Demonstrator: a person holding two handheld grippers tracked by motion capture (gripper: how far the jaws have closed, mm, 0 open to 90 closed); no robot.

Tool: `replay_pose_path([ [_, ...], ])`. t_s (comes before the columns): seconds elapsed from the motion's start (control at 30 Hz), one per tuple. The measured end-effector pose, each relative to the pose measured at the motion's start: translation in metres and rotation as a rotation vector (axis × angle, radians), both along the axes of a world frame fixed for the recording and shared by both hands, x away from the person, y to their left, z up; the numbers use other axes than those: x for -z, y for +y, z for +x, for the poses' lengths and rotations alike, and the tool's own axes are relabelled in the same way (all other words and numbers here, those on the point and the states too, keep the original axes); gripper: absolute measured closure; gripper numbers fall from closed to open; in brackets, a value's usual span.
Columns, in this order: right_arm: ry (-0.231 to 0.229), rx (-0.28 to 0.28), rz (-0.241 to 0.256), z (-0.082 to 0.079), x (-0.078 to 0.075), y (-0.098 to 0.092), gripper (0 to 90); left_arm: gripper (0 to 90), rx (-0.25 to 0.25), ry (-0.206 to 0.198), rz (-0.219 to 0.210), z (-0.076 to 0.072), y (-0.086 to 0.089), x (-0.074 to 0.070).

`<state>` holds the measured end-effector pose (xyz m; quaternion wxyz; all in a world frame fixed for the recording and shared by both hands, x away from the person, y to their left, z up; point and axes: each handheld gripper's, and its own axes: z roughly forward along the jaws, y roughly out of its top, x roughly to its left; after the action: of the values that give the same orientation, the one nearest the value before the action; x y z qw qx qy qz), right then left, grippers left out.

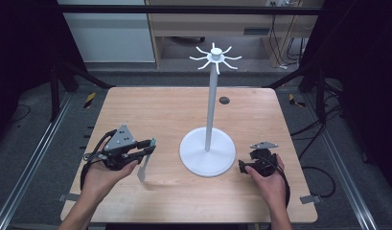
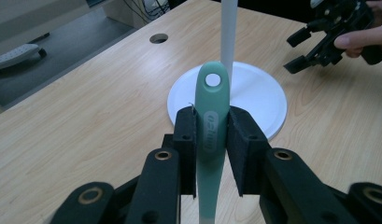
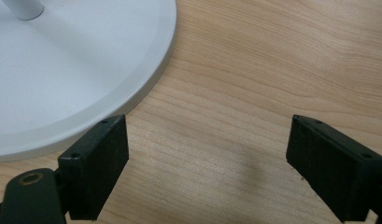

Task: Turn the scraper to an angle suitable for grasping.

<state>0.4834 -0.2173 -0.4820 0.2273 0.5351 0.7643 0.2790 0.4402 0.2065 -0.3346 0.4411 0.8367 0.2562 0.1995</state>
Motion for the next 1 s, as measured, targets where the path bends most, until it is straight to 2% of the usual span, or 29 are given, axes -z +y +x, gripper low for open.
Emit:
replay_pose_path([
  [0.4,-0.004,0.003,0.002,0.0,0.0,-0.001,13.2,73.9,0.013,-0.002,-0.02,0.007,-0.018,-0.016],
  [0.77,-0.005,0.0,0.005,0.0,-0.001,-0.001,13.1,74.0,0.031,-0.025,-0.043,0.013,-0.037,-0.041],
  [1.0,-0.005,0.003,0.003,0.0,-0.001,-0.001,13.0,74.0,0.033,-0.04,-0.052,0.016,-0.046,-0.052],
])
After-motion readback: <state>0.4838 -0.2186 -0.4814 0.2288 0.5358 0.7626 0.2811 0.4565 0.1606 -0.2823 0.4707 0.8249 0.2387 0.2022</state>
